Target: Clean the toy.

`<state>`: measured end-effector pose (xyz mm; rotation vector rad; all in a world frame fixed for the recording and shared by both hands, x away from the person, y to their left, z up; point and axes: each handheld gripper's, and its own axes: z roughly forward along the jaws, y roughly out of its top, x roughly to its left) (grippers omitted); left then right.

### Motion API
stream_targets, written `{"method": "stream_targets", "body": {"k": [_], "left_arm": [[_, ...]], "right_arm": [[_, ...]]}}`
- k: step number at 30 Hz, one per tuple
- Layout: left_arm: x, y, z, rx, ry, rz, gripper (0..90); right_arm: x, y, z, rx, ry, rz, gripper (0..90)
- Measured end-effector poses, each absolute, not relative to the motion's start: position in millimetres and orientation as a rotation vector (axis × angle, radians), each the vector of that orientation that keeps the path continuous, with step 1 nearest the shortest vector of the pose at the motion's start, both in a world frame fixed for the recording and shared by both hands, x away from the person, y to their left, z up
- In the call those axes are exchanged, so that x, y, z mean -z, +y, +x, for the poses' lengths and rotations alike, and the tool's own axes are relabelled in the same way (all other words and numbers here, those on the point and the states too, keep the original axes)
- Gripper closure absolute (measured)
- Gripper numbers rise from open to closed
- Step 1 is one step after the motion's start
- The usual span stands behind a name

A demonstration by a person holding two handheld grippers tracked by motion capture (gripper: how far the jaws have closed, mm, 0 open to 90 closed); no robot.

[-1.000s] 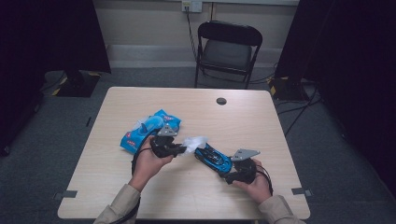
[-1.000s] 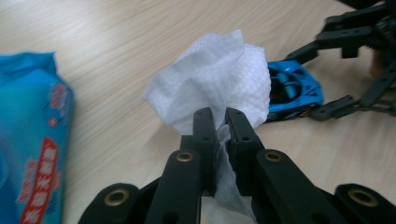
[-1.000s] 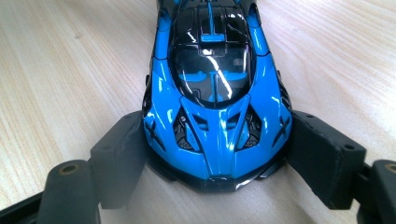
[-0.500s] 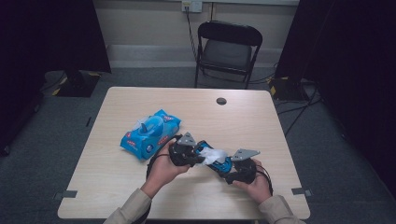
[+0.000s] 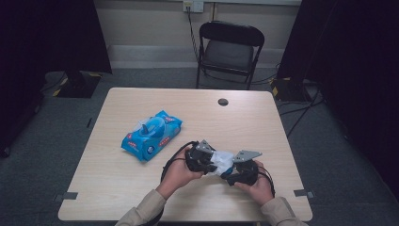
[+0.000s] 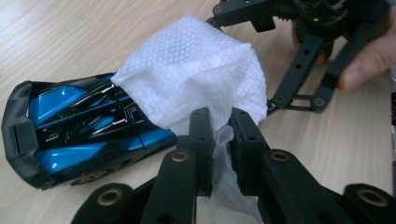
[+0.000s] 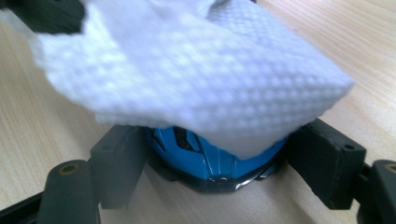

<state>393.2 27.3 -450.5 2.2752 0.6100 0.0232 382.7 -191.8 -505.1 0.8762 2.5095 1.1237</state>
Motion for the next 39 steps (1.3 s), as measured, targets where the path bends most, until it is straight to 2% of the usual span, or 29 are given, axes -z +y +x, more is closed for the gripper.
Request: {"method": "stream_targets", "body": {"k": [2, 4, 6, 9, 13, 23, 25, 31, 39], "left_arm": [[452.1, 24.9, 394.4, -0.046, 0.608, 2.267, 69.3], [452.4, 23.1, 394.9, -0.061, 0.610, 2.254, 65.1], [451.6, 23.0, 396.4, -0.068, 0.619, 2.213, 53.9], [450.7, 22.8, 398.6, -0.103, 0.624, 2.183, 49.7], [457.7, 17.6, 399.8, -0.082, 0.621, 2.202, 49.4], [467.6, 6.8, 401.5, -0.053, 0.627, 2.198, 53.6], [468.0, 5.3, 400.8, -0.044, 0.617, 2.211, 65.8], [472.1, 0.5, 402.8, 0.010, 0.621, 2.217, 85.3], [467.3, -8.5, 406.1, 0.023, 0.603, 2.187, 88.3]], "right_arm": [[505.1, -191.8, 382.8, -1.124, 2.510, 0.876, 22.8], [505.1, -191.8, 382.7, -1.124, 2.509, 0.876, 22.8], [505.1, -191.8, 382.8, -1.123, 2.509, 0.875, 22.8], [505.1, -191.9, 382.9, -1.124, 2.510, 0.874, 22.8], [505.1, -191.9, 382.9, -1.124, 2.511, 0.874, 22.8], [505.1, -192.0, 383.0, -1.123, 2.513, 0.871, 22.8], [505.1, -191.9, 383.0, -1.123, 2.512, 0.871, 22.8], [505.1, -192.0, 383.0, -1.122, 2.512, 0.871, 22.8], [505.0, -192.0, 383.1, -1.123, 2.513, 0.872, 22.8]]}}
